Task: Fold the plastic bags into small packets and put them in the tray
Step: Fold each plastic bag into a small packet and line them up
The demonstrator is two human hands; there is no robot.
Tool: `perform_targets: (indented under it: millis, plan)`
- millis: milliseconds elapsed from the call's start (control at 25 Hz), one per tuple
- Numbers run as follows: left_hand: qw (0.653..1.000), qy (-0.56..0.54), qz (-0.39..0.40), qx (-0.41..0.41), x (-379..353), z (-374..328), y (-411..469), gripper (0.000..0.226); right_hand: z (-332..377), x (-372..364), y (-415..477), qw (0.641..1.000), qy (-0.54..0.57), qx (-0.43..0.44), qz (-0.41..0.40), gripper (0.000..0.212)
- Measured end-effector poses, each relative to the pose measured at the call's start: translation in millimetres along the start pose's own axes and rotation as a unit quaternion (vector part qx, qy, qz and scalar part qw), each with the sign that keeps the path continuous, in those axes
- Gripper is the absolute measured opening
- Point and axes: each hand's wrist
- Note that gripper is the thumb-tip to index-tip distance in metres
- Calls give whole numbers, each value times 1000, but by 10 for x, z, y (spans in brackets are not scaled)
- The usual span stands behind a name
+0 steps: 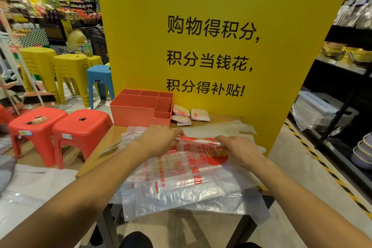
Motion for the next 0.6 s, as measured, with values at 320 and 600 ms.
perform_targets:
  millis: [320,600]
  plan:
    - [986,-142,78,-32,-586,-669,-158,61,461,-480,-144,992,88,-3,93,72]
    - [985,-121,118,17,-666,-528,-121,65,546,-571,-108,982,145,-37,118,78]
Point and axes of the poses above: each hand's wrist, its own y-axis towards the middle knuckle, its own x-axis out of the back of the hand, z = x × y, and after that the axes turned 9 degrees about y, right-handed
